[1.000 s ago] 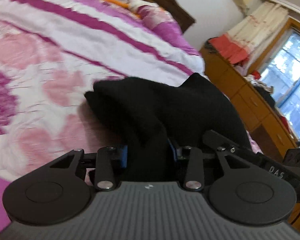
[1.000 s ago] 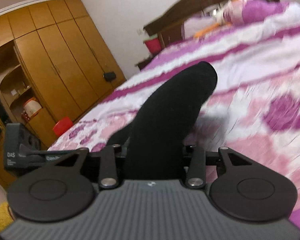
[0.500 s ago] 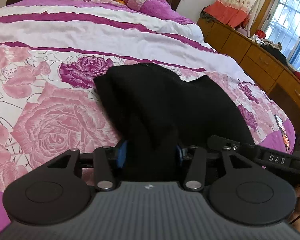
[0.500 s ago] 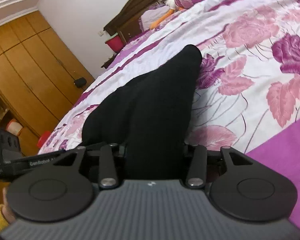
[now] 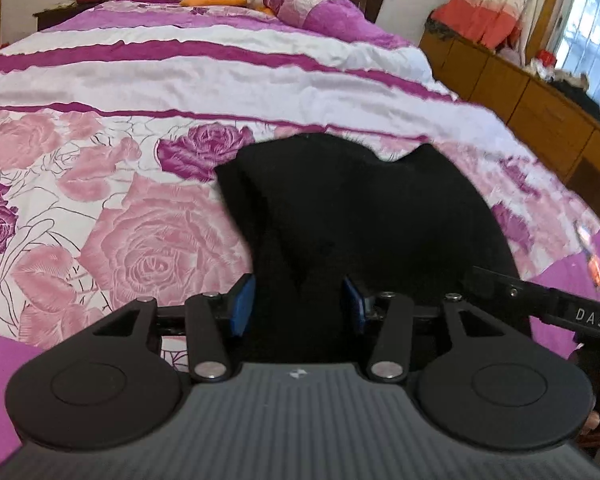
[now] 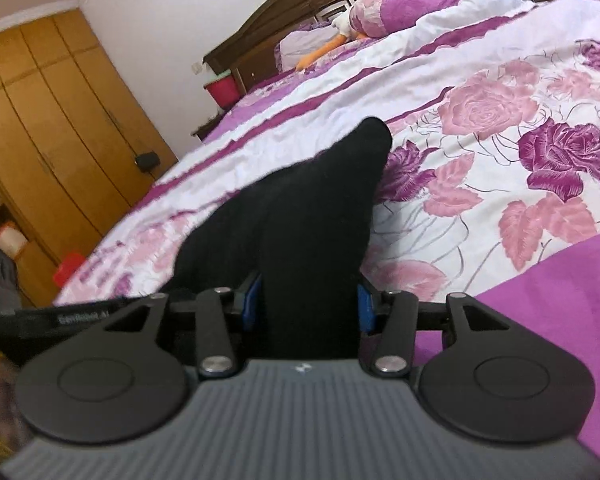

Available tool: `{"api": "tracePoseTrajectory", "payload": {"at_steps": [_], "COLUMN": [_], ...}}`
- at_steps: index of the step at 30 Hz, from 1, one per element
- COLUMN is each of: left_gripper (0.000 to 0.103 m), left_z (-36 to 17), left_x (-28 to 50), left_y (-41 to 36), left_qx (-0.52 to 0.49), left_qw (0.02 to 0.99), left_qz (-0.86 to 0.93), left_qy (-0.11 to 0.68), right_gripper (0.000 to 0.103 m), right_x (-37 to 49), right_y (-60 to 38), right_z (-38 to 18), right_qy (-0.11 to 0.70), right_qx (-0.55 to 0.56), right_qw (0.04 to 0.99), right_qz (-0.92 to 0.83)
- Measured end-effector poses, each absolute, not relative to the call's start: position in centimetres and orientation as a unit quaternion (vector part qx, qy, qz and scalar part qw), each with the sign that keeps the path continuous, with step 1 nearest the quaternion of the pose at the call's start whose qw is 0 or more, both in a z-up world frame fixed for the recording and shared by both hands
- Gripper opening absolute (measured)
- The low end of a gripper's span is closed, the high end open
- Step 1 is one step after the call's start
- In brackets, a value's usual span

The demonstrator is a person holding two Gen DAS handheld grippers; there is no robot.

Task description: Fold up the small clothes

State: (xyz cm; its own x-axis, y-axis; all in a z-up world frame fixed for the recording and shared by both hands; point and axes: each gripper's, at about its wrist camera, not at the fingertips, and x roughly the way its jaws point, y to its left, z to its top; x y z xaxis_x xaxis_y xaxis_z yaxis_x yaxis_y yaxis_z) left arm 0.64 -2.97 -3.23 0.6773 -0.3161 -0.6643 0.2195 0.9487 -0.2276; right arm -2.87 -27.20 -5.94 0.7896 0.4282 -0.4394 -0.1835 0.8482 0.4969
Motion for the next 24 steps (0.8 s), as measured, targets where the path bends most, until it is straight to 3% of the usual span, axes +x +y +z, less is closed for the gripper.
{"api": "tracePoseTrajectory", "payload": {"at_steps": [12, 24], "left_gripper": [0.059, 0.060], "left_z": [-5.0, -1.2], "left_x": [1.1, -3.6], "left_y": [-3.2, -3.3], "left_qx": [-0.063, -0.044], "left_qw": [0.914, 0.922], "left_qz": [-0.136, -0.105], "left_qy": [0.377, 0.371], "right_gripper": [0.054, 0.063], "right_x": [-2.0, -6.9], "right_y": [-27.2, -26.3], "right_z": [-8.7, -4.5], "right_qy": [0.277, 0.248], "right_qx": [0.200, 0.181], "right_qw": [0.922, 0.942], "right_qz": [0.182, 0.135]}}
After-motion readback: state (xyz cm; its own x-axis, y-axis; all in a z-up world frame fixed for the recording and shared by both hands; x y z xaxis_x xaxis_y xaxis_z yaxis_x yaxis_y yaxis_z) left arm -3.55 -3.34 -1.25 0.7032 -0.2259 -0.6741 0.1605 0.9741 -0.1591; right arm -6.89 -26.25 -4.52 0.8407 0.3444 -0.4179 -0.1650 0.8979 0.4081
